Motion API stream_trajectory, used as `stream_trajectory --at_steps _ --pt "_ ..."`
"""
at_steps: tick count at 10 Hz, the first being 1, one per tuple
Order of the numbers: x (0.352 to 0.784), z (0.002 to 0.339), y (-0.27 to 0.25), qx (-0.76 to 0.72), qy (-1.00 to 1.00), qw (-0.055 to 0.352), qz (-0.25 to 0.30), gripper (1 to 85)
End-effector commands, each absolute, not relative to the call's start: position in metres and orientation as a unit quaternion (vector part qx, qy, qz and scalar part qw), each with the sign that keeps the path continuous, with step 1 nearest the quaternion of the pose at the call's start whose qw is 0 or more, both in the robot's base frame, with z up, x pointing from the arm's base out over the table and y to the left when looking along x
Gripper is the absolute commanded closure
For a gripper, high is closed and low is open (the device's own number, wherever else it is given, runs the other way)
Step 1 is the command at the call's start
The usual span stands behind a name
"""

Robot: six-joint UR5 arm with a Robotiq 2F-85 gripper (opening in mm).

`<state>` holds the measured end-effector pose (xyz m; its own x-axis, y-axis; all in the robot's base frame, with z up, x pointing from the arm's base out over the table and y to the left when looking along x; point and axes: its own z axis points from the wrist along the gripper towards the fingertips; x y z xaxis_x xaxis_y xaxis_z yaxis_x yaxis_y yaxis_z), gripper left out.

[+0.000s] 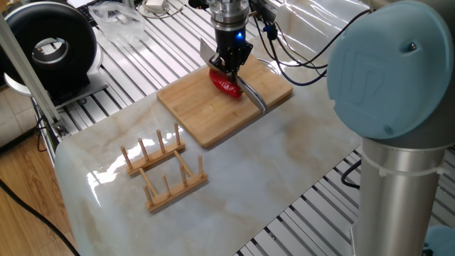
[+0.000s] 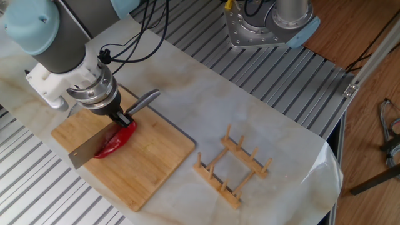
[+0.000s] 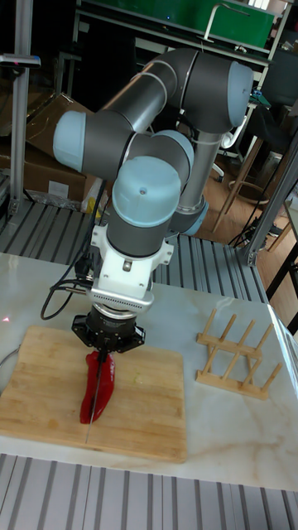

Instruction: Chop the chili peppers

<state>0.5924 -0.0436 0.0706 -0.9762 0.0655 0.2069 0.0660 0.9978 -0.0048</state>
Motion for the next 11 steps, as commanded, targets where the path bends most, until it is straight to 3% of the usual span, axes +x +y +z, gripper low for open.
stream_trajectory --at_steps 1,6,11 --pt "0.593 0.076 -0.037 -0.039 -0.993 0.107 -0.012 84.3" --pt "0.594 0.092 -0.036 -0.04 -0.994 0.1 -0.023 84.3" --pt "0.592 0.082 -0.047 -0.009 -0.995 0.097 -0.007 84.3"
